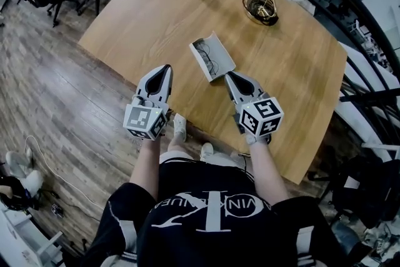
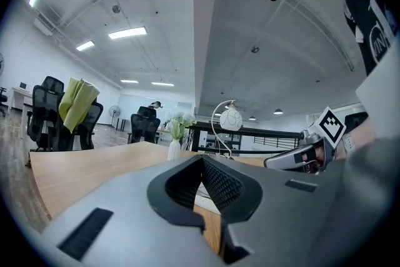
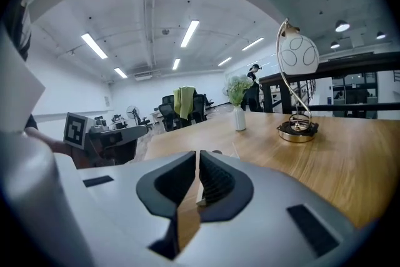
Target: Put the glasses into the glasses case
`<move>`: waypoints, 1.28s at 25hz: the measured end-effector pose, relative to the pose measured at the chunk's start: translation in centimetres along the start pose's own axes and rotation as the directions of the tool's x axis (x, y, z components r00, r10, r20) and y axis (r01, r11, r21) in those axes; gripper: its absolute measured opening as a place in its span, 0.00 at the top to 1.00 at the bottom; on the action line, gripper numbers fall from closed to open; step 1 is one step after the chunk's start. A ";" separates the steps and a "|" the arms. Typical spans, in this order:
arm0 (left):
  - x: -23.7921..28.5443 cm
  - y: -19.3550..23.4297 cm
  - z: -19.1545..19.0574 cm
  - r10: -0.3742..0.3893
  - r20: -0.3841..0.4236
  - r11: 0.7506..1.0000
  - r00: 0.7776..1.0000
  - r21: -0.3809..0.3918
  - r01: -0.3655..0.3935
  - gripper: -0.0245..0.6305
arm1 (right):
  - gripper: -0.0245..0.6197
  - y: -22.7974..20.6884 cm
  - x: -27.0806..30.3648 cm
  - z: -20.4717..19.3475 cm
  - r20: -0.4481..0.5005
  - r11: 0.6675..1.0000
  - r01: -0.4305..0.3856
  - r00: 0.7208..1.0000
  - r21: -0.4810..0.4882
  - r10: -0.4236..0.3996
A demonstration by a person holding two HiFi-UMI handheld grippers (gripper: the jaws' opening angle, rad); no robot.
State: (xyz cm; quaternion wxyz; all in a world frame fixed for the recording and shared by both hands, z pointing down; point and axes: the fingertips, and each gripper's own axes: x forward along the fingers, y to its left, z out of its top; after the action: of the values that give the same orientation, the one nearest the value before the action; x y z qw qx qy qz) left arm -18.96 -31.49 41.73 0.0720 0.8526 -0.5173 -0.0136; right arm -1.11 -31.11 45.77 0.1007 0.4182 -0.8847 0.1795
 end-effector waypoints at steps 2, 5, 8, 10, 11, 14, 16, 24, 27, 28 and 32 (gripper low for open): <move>-0.4 0.0 0.3 0.009 0.010 1.000 1.000 0.010 -0.009 0.94 | 0.91 -0.1 -0.6 0.4 0.013 1.000 0.005 1.000 -0.020 -0.005; -1.1 0.0 0.7 0.019 0.027 0.999 0.999 0.029 -0.020 0.94 | 0.91 -0.3 -1.4 1.1 0.036 0.999 0.008 0.999 -0.038 -0.007; -1.6 -0.5 1.5 0.036 0.026 0.999 0.999 0.020 -0.036 0.94 | 0.91 -0.5 -2.3 1.6 0.054 0.998 0.010 0.999 -0.055 -0.007; -2.0 -0.7 1.8 0.041 0.031 0.999 0.999 0.015 -0.042 0.94 | 0.91 -0.5 -2.8 2.0 0.064 0.998 0.013 0.998 -0.065 -0.009; -2.3 -0.6 2.0 0.046 0.035 0.999 0.998 0.016 -0.047 0.94 | 0.91 -0.5 -3.1 2.1 0.069 0.997 0.015 0.998 -0.070 -0.010; -3.0 -0.4 2.4 0.070 0.047 0.997 0.996 0.027 -0.072 0.94 | 0.91 -0.7 -3.7 2.5 0.082 0.996 0.026 0.996 -0.082 -0.019; -3.5 -0.4 2.6 0.077 0.059 0.996 0.995 0.035 -0.079 0.94 | 0.91 -0.8 -4.2 2.8 0.085 0.995 0.038 0.996 -0.094 -0.030; -5.4 -1.0 3.0 0.101 0.071 0.994 0.992 0.039 -0.104 0.94 | 0.91 -0.6 -5.9 3.5 0.123 0.993 0.049 0.992 -0.110 -0.036; -5.9 -1.3 3.4 0.108 0.076 0.993 0.991 0.039 -0.111 0.94 | 0.91 -0.6 -6.3 3.7 0.134 0.992 0.051 0.990 -0.113 -0.036; -6.1 -1.3 3.5 0.111 0.078 0.993 0.991 0.040 -0.115 0.94 | 0.91 -0.6 -6.5 3.8 0.138 0.992 0.053 0.990 -0.114 -0.037; -6.6 -1.2 3.8 0.123 0.091 0.991 0.988 0.048 -0.127 0.94 | 0.91 -0.7 -7.0 4.2 0.154 0.992 0.059 0.987 -0.114 -0.041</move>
State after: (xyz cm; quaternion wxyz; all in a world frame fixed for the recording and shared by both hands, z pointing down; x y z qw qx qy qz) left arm -21.34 -25.57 37.49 0.0269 0.8188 -0.5726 -0.0323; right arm 3.72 -28.29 39.82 0.0623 0.4461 -0.8880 0.0922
